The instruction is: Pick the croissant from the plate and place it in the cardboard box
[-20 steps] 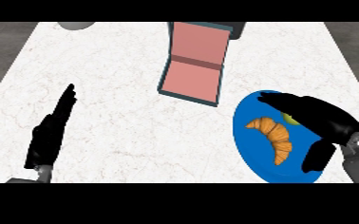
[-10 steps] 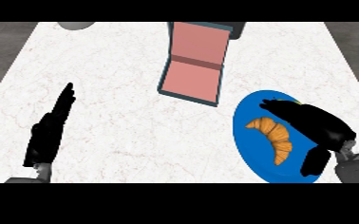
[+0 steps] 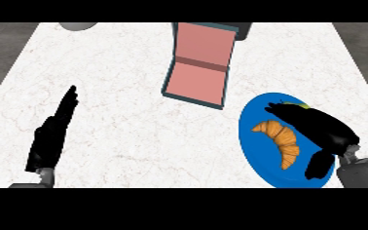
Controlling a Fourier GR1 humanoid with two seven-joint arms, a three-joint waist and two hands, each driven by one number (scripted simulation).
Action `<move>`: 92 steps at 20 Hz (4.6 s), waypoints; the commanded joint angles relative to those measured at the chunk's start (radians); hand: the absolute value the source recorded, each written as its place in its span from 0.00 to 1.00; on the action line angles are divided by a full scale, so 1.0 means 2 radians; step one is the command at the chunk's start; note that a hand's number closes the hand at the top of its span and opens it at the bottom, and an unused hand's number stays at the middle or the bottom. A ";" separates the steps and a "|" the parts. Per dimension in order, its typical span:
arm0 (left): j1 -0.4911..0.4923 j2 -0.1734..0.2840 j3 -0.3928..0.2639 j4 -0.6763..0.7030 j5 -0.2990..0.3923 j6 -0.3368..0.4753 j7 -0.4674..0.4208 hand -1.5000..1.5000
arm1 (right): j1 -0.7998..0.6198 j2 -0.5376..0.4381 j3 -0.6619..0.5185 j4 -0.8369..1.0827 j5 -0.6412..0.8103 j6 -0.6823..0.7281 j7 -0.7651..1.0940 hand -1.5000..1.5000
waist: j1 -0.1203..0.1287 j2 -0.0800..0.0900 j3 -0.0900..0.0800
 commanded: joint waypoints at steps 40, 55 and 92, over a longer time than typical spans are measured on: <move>-0.036 -0.070 0.030 -0.004 -0.073 -0.058 0.009 0.50 | -0.249 0.003 -0.127 0.359 0.154 -0.190 -0.251 1.00 | 0.045 0.017 0.003; -0.028 -0.069 0.043 0.015 -0.077 -0.052 -0.008 0.50 | -0.410 -0.006 -0.240 0.553 0.046 -0.169 -0.451 1.00 | 0.024 0.010 0.001; -0.026 -0.072 0.056 0.007 -0.077 -0.069 -0.003 0.50 | -0.575 0.262 -0.175 0.655 0.049 -0.182 -0.199 0.00 | 0.020 0.008 0.000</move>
